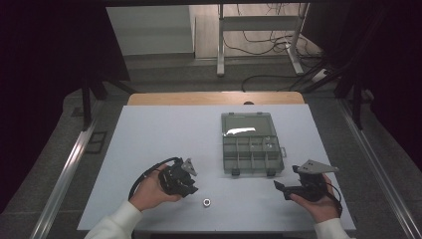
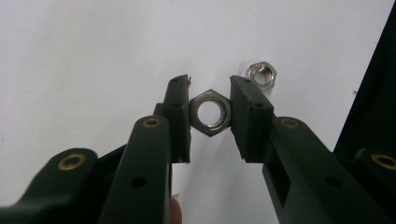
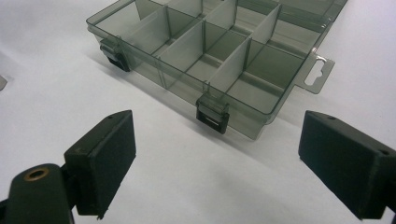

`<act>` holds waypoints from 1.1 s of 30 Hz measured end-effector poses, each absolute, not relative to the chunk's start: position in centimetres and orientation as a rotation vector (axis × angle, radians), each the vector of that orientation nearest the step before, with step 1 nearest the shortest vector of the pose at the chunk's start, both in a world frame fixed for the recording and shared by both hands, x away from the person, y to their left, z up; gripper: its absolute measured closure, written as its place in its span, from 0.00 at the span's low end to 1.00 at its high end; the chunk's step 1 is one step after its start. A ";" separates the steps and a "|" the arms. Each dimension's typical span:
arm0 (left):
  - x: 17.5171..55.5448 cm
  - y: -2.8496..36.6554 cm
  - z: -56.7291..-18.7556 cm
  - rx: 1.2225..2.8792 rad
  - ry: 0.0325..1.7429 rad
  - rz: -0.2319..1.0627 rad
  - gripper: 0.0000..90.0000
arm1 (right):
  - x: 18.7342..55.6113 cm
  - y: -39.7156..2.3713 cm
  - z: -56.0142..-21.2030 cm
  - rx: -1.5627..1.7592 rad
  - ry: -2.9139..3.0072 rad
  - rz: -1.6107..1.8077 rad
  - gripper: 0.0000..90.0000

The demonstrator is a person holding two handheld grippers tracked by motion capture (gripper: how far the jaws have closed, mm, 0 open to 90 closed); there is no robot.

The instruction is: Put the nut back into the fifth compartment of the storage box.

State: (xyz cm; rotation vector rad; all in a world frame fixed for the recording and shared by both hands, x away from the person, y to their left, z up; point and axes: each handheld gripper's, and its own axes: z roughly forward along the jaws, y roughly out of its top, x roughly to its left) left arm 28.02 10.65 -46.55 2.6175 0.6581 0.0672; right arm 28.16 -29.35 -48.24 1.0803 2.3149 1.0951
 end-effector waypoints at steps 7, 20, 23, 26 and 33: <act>28.7 10.1 -46.2 2.610 0.651 0.062 0.78 | 28.2 -29.3 -48.3 1.080 2.318 1.092 0.12; 30.1 8.2 -45.2 2.596 0.633 0.067 0.78 | 28.2 -29.3 -48.3 1.080 2.319 1.093 0.12; 30.6 7.7 -45.0 2.598 0.631 0.068 0.78 | 28.2 -29.3 -48.4 1.083 2.319 1.093 0.12; 31.1 7.3 -45.0 2.603 0.633 0.069 0.78 | 28.3 -29.4 -48.3 1.083 2.320 1.091 0.12; 32.1 6.6 -44.9 2.596 0.643 0.068 0.78 | 28.2 -29.4 -48.3 1.084 2.316 1.096 0.12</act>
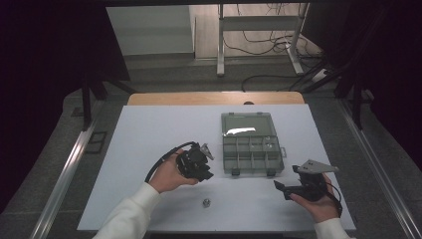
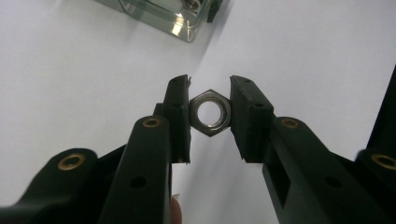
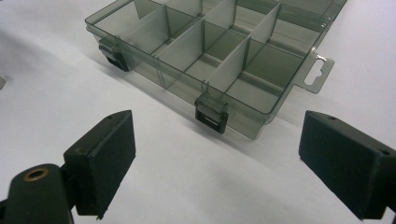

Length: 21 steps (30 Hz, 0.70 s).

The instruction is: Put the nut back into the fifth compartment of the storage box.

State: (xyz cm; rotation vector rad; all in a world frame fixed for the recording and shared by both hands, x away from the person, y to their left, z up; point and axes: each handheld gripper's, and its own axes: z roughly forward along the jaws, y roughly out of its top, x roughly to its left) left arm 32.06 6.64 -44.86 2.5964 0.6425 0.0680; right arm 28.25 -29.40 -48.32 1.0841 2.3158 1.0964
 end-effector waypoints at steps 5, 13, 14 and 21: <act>32.7 6.2 -44.7 2.599 0.647 0.067 0.78 | 28.3 -29.4 -48.3 1.084 2.314 1.096 0.12; 33.5 5.5 -44.6 2.599 0.652 0.073 0.78 | 28.3 -29.4 -48.3 1.088 2.314 1.098 0.11; 33.6 5.4 -44.6 2.599 0.650 0.073 0.78 | 28.3 -29.4 -48.3 1.088 2.314 1.097 0.11; 34.3 4.9 -44.6 2.603 0.656 0.070 0.78 | 28.3 -29.4 -48.3 1.087 2.316 1.096 0.11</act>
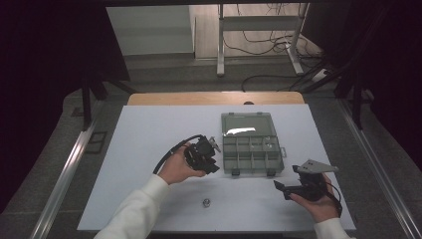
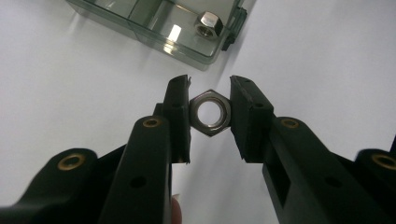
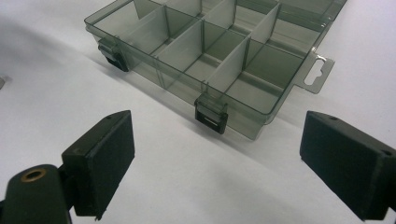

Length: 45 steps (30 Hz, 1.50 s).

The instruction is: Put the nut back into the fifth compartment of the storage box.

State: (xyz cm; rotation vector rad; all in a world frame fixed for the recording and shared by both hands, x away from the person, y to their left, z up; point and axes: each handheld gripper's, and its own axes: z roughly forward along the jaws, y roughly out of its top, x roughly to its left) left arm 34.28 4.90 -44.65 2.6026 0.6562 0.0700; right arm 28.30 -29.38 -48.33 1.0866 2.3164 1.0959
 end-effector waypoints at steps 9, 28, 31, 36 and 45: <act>35.3 4.2 -44.6 2.593 0.668 0.070 0.78 | 28.3 -29.4 -48.3 1.086 2.317 1.098 0.11; 36.5 2.0 -44.4 2.593 0.652 0.068 0.78 | 28.4 -29.4 -48.4 1.081 2.319 1.094 0.11; 36.7 1.7 -44.4 2.592 0.656 0.070 0.78 | 28.4 -29.4 -48.4 1.081 2.320 1.093 0.11; 37.1 1.3 -44.5 2.595 0.654 0.072 0.78 | 28.4 -29.5 -48.4 1.081 2.319 1.095 0.12; 37.7 0.6 -44.5 2.594 0.655 0.082 0.78 | 28.5 -29.4 -48.4 1.081 2.319 1.094 0.12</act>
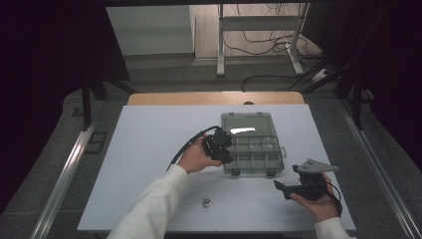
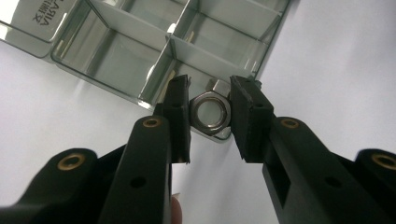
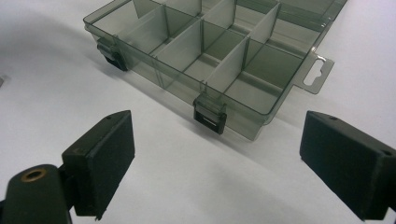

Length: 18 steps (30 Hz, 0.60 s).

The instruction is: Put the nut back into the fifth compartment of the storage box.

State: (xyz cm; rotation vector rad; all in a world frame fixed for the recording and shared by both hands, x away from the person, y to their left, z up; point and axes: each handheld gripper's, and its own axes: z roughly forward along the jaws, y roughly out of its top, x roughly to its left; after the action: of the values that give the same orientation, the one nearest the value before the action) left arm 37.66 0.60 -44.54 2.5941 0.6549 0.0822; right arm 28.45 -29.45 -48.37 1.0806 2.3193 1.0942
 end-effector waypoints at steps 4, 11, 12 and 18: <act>38.1 0.4 -44.5 2.588 0.671 0.087 0.78 | 28.5 -29.4 -48.4 1.078 2.322 1.093 0.12; 38.7 -0.4 -45.0 2.595 0.678 0.077 0.78 | 28.5 -29.4 -48.4 1.076 2.326 1.090 0.12; 38.8 -0.5 -45.1 2.600 0.677 0.074 0.78 | 28.5 -29.4 -48.4 1.078 2.324 1.092 0.12; 39.2 -1.2 -45.7 2.609 0.675 0.063 0.78 | 28.5 -29.4 -48.4 1.079 2.326 1.091 0.12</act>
State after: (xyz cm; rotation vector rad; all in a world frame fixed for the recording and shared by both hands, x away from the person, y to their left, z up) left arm 39.16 -1.22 -45.70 2.6087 0.6750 0.0626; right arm 28.50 -29.42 -48.45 1.0795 2.3258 1.0906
